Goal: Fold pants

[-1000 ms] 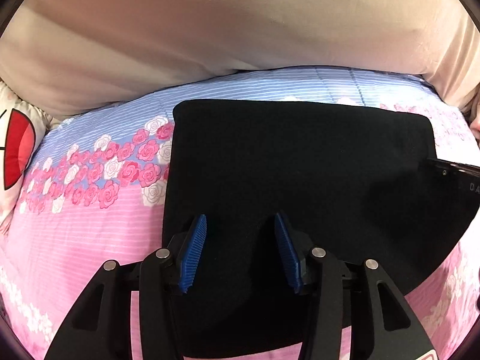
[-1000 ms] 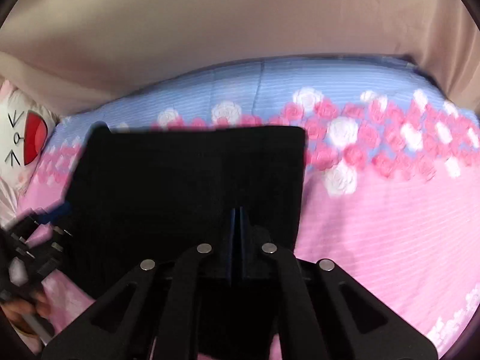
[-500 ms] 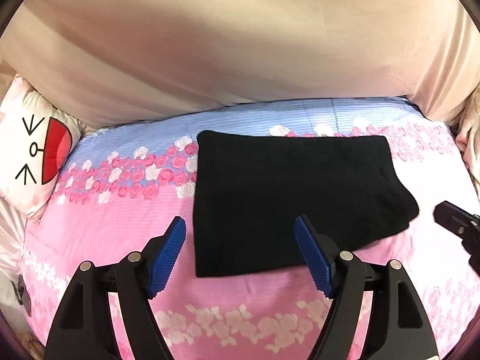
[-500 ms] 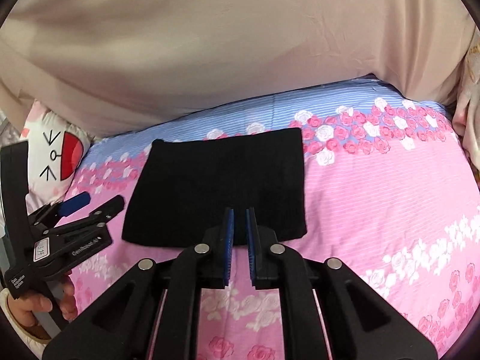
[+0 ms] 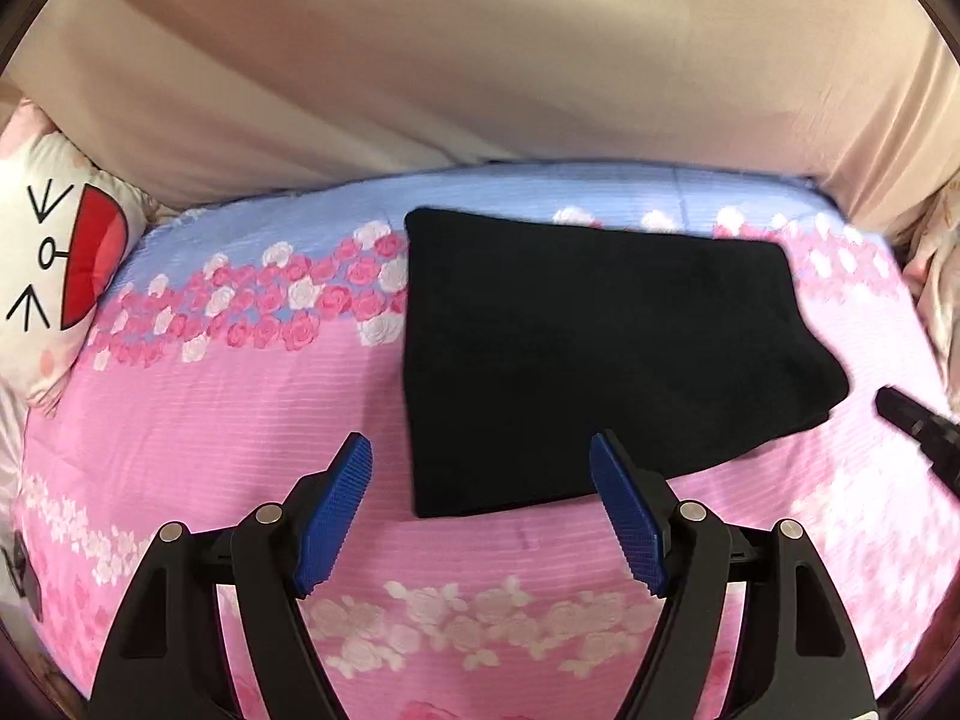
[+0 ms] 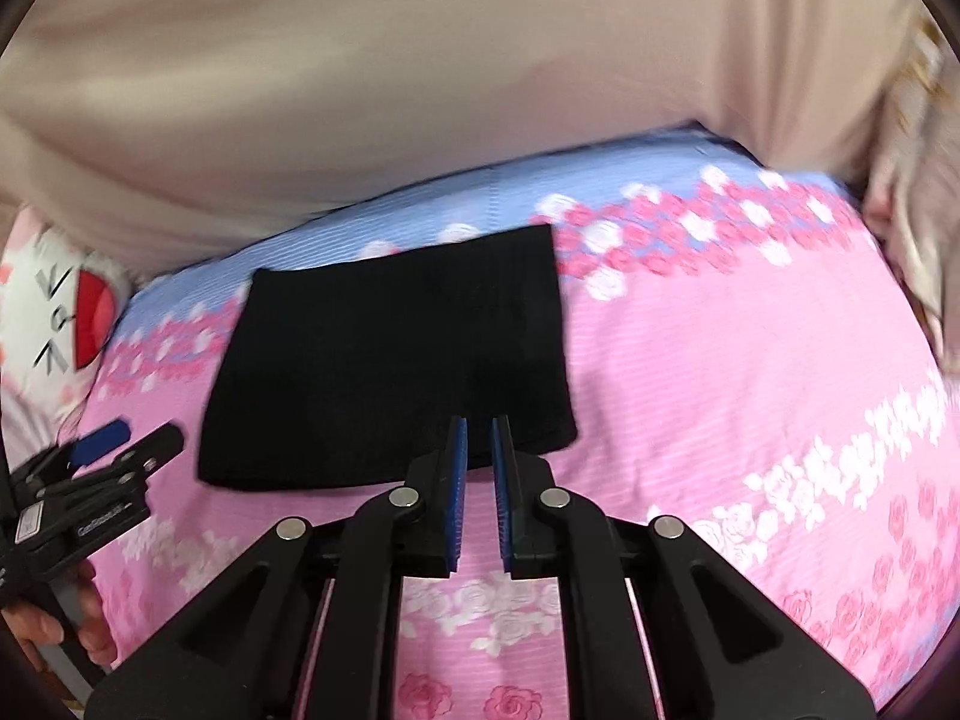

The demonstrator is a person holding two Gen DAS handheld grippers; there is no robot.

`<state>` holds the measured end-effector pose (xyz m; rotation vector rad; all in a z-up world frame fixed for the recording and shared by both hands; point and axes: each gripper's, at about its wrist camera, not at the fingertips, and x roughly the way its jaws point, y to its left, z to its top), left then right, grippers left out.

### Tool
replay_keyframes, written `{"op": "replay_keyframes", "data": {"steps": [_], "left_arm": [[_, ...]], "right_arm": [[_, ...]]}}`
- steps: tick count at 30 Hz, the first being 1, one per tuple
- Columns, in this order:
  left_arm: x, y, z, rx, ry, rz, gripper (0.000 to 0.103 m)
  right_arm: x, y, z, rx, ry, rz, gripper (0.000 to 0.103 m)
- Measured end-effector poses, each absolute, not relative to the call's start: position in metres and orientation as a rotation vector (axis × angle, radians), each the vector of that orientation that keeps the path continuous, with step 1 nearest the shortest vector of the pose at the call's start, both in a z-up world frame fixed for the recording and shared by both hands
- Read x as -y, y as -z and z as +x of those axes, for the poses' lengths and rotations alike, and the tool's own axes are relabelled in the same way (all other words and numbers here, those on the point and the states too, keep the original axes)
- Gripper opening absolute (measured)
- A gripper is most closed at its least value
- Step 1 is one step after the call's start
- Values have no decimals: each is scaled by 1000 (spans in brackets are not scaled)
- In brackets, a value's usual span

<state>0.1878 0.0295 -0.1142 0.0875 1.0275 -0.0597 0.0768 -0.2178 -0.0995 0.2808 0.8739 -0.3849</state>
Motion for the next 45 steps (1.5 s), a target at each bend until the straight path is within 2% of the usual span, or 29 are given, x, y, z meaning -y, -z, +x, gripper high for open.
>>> {"op": "replay_keyframes", "data": {"steps": [4,6,8,10,13,16,18,19,21,24,27,28,32,38,45], "left_arm": [[-39,156,199,-1130,26,118,72],[-41,177,202,-1174,-12,115,72],[-42,194,202,-1223,-42,111,73],[-49,213,199,-1277,-95,89,74],[-59,205,193,-1253,-118,35,71],[-60,161,185,-1134,-99,-29,70],[-54,138,188,-1072,-85,-38,73],[-49,130,193,-1052,-66,-43,77],[-37,133,209,-1056,-46,-28,80],[-30,180,235,-1141,-88,67,82],[-44,190,237,-1138,-78,-19,91],[-48,185,234,-1142,-72,-38,88],[-50,138,209,-1061,-61,-59,86],[-14,65,171,-962,7,-3,93],[18,45,154,-925,60,72,93]], "right_arm": [[220,125,104,-937,307,220,9],[249,157,120,-1024,329,209,3],[282,171,115,-1030,282,361,0],[294,159,107,-1010,281,445,0],[268,119,105,-943,244,389,3],[248,92,140,-892,163,291,4],[252,92,171,-875,173,241,4],[258,98,185,-886,196,214,4],[286,121,210,-935,268,204,4],[341,158,216,-996,331,288,0],[347,143,199,-979,361,335,0],[340,131,188,-961,378,309,6],[305,87,127,-873,339,338,6],[219,60,70,-859,319,266,7],[182,54,64,-826,324,200,7]]}}
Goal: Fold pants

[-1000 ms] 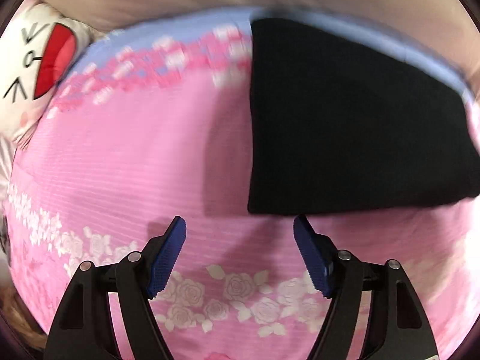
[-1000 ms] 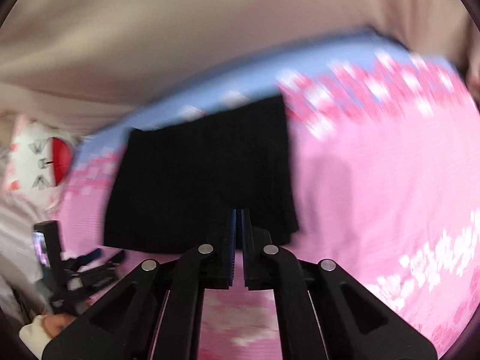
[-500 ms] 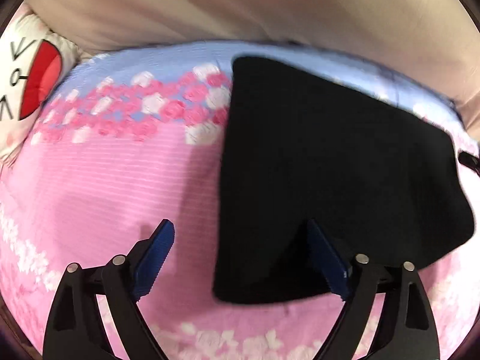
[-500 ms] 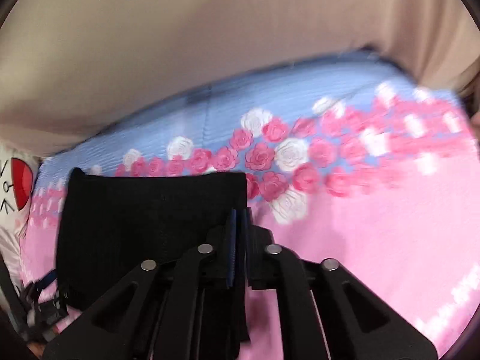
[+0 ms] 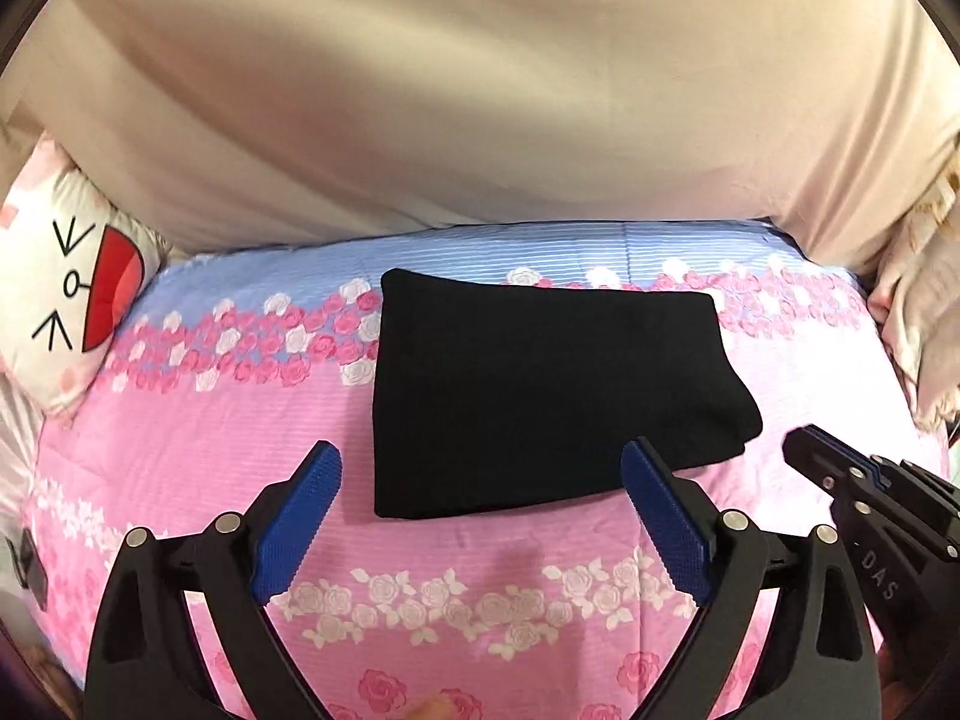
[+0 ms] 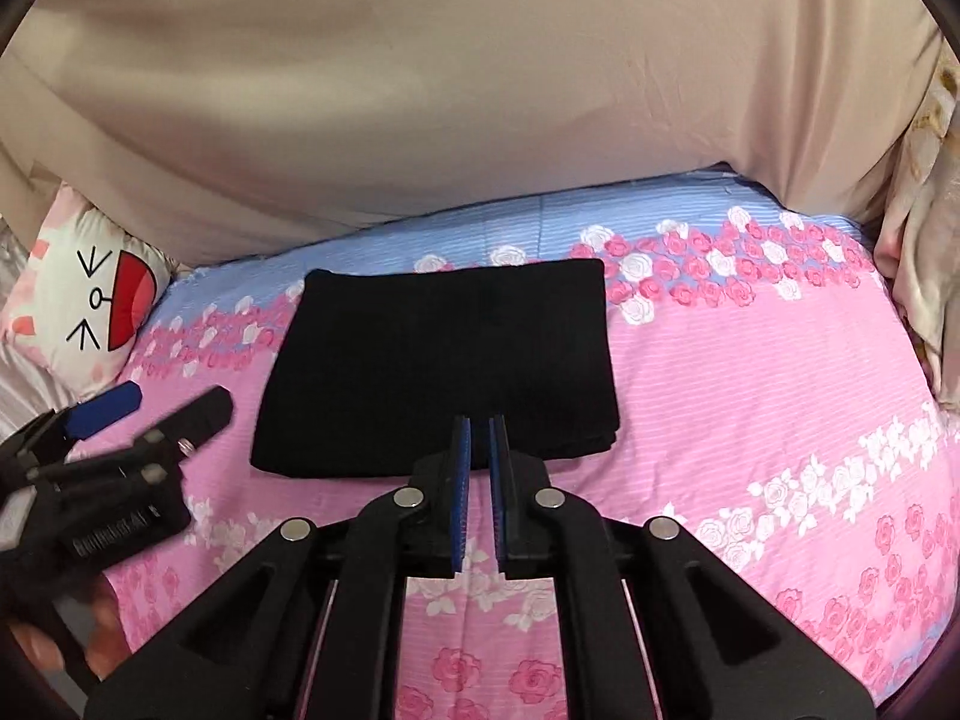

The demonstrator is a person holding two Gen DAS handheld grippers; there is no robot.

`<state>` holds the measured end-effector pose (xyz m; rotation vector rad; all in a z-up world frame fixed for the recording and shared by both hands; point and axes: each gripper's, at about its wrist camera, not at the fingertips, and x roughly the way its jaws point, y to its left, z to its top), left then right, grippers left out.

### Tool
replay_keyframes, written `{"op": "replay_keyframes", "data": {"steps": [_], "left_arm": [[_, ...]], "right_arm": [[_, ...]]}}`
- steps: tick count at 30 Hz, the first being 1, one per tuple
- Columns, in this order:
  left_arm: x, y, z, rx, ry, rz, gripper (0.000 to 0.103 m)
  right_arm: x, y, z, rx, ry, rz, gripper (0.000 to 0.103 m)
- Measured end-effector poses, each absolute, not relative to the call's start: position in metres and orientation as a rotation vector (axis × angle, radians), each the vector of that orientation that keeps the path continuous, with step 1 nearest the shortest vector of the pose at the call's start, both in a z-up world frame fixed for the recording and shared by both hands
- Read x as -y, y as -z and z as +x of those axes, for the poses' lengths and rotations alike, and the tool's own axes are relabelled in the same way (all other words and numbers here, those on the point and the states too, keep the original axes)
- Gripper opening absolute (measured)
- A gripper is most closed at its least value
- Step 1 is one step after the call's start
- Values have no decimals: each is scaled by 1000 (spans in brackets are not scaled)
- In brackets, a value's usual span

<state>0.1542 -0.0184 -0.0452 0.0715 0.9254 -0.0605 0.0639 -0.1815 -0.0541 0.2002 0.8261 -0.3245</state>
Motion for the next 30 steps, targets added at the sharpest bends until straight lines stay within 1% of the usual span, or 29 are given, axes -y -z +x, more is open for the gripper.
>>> {"op": "replay_keyframes", "data": {"steps": [3,10,13,30], "left_arm": [[23,55,151,-928,71,86,93],[15,105,168,-989,55,76,93],[10,115,172,-1003,37,68,93],[-6,89,165,-952,0,20,93]], "right_arm": [[178,62,62,-822,343,181,7],[185,89,73,-847,384,172,7],[185,95,75,-858,393,186,7],[171,88,74,-844,333,172,7]]}}
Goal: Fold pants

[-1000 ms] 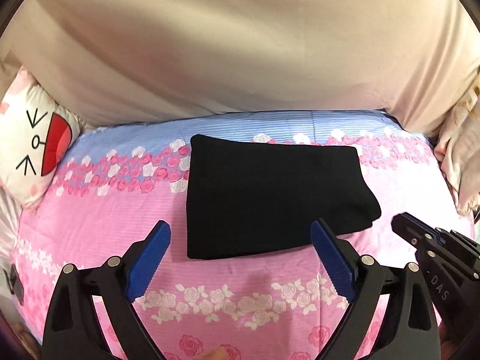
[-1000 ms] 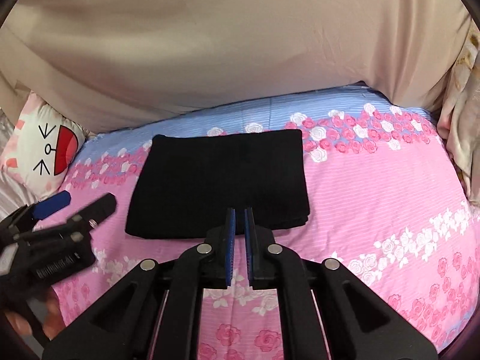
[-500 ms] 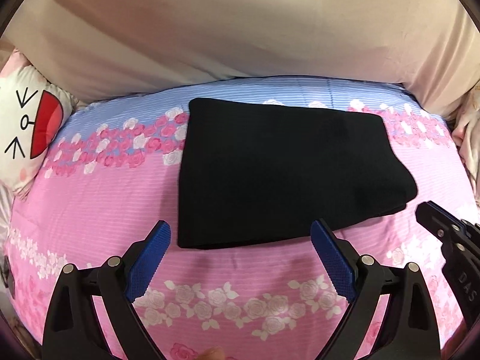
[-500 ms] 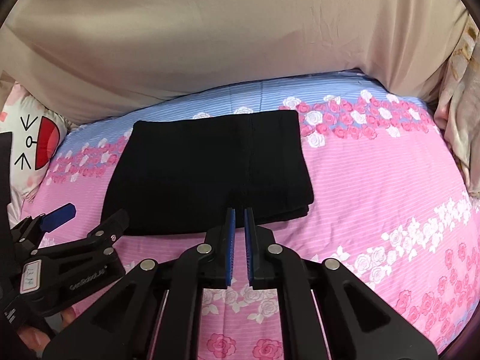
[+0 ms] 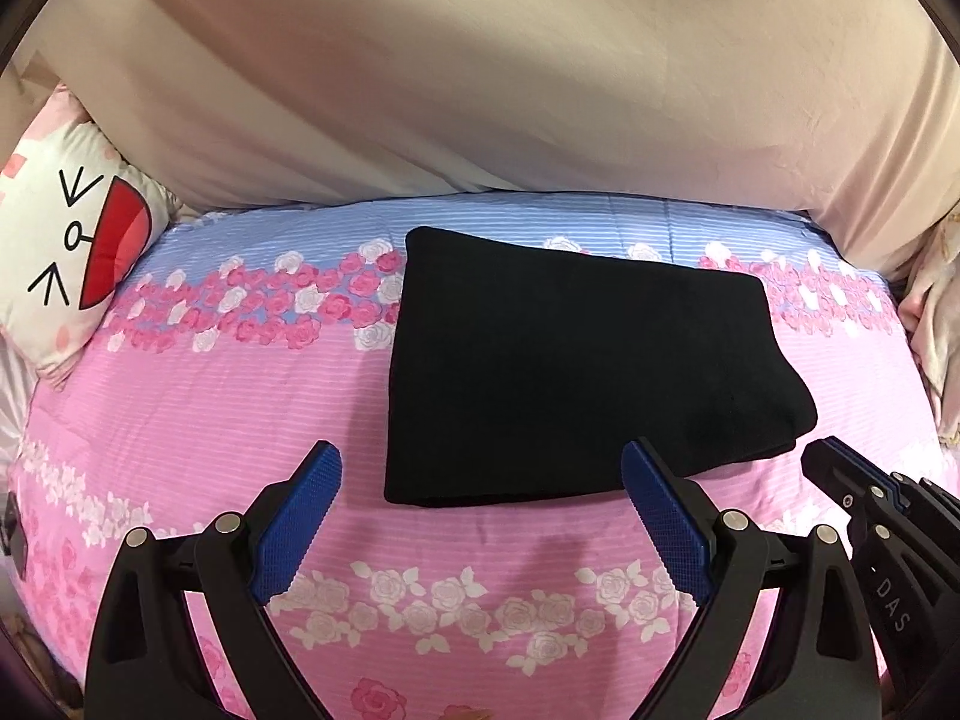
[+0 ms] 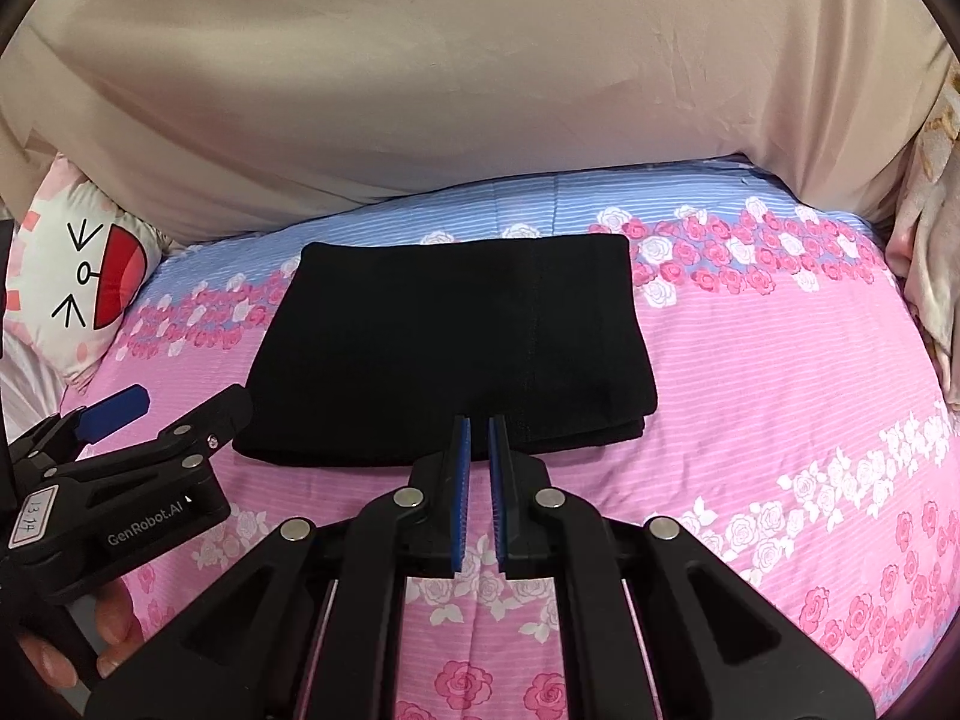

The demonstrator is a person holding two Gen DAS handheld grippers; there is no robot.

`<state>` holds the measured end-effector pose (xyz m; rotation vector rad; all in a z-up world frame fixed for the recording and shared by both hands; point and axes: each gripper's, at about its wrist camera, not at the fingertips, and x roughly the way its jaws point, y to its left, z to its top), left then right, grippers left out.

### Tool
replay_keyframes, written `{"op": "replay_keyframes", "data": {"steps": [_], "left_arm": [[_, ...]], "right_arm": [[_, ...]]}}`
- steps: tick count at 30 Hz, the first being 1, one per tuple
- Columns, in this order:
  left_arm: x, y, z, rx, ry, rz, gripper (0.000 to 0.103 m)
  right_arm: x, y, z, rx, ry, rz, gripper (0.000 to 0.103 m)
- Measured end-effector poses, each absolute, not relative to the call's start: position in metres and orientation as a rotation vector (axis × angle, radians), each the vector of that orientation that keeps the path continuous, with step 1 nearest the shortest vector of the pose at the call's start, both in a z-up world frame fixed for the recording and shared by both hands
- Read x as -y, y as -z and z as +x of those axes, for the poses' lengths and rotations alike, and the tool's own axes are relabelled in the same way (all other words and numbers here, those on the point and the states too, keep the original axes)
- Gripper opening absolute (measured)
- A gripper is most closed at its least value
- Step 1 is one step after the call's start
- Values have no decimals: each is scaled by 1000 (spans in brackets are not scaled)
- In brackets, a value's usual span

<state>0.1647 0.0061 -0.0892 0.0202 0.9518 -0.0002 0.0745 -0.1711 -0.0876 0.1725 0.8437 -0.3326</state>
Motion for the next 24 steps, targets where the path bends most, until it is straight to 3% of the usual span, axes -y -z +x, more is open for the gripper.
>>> {"op": "replay_keyframes", "data": {"steps": [24], "left_arm": [[-9,102,169,-975,17,60,93]], "right_arm": [[173,92,80,-849,349,172,7]]}}
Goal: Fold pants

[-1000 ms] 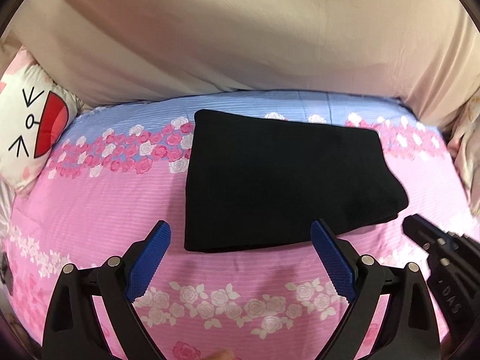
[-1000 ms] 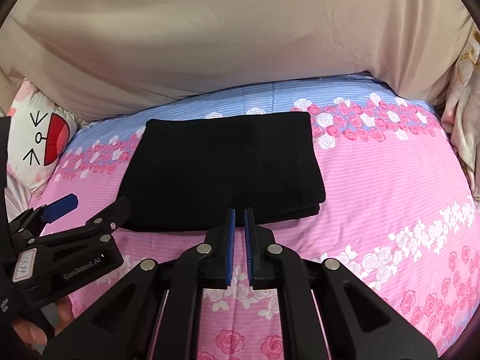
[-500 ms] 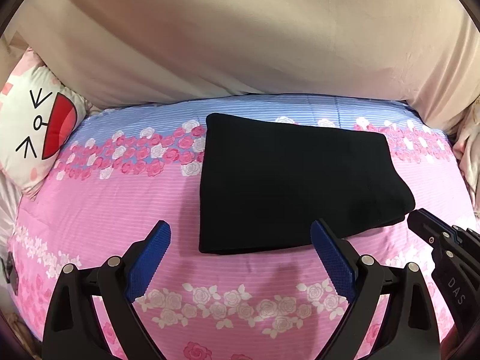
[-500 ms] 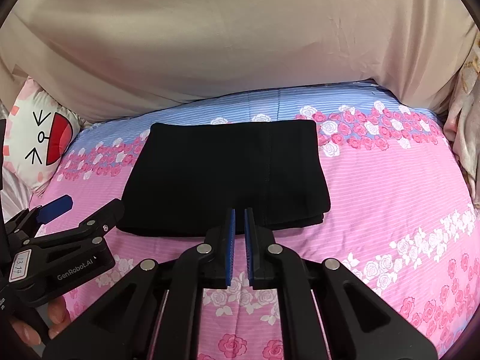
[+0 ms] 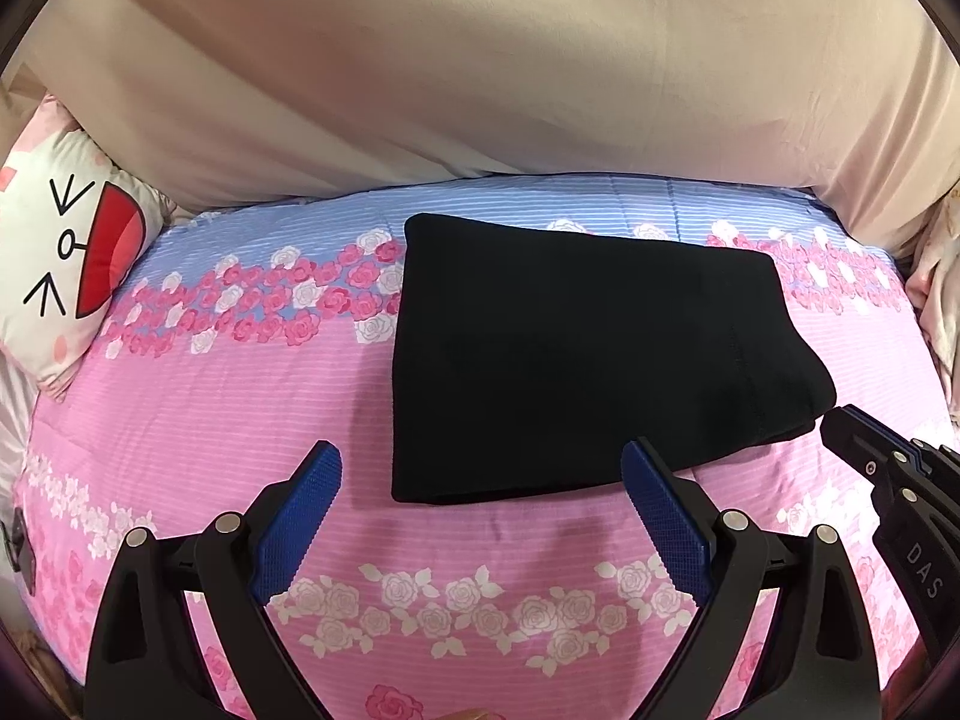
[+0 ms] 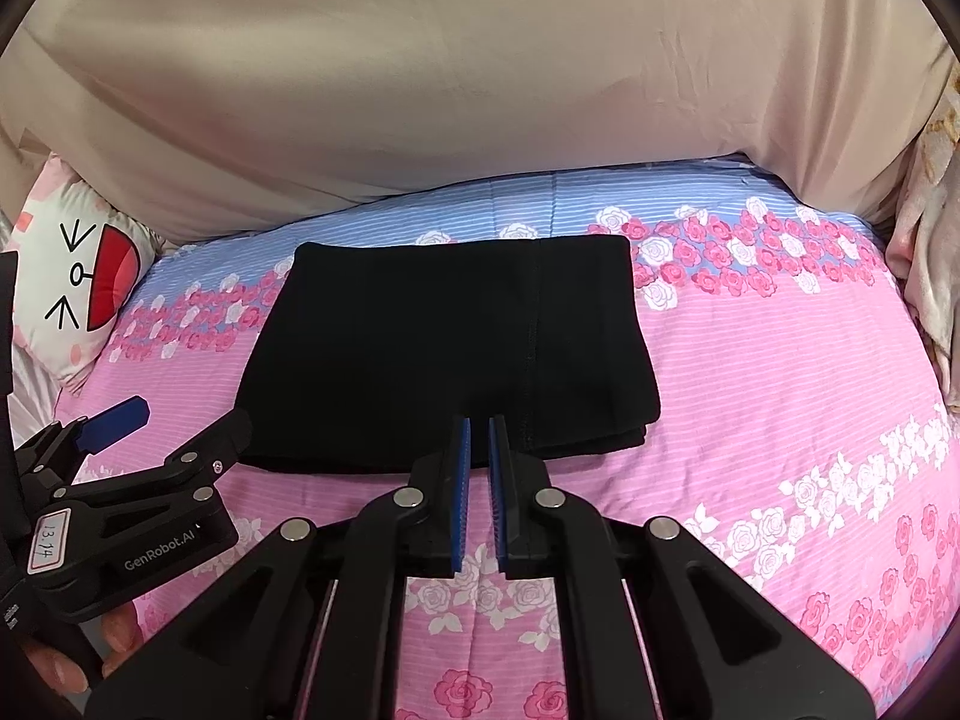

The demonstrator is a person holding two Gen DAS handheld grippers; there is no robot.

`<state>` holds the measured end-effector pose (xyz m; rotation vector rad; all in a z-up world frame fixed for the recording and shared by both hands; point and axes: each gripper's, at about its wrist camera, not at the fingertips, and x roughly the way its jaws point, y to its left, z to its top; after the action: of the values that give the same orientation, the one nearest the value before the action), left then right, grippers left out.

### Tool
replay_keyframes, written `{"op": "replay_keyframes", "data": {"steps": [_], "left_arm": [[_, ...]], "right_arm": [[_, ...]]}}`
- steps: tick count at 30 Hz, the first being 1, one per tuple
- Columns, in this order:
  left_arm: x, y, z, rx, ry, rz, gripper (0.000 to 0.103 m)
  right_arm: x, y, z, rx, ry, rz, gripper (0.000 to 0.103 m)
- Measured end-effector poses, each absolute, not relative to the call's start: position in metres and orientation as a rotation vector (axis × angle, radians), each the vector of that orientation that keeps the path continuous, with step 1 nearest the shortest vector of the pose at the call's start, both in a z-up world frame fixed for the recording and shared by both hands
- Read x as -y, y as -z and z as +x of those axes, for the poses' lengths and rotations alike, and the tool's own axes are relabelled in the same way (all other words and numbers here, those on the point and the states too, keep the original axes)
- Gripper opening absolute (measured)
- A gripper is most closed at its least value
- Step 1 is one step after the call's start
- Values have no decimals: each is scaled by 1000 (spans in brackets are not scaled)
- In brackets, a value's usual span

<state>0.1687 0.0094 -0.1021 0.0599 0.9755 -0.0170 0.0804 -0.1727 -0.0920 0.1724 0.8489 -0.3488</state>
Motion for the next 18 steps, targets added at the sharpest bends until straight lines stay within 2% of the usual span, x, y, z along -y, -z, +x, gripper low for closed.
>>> {"op": "replay_keyframes", "data": {"steps": [18], "left_arm": [[-7,108,172,-987,27,69,93]], "right_arm": [[174,94,81,-852,351,172,7]]}}
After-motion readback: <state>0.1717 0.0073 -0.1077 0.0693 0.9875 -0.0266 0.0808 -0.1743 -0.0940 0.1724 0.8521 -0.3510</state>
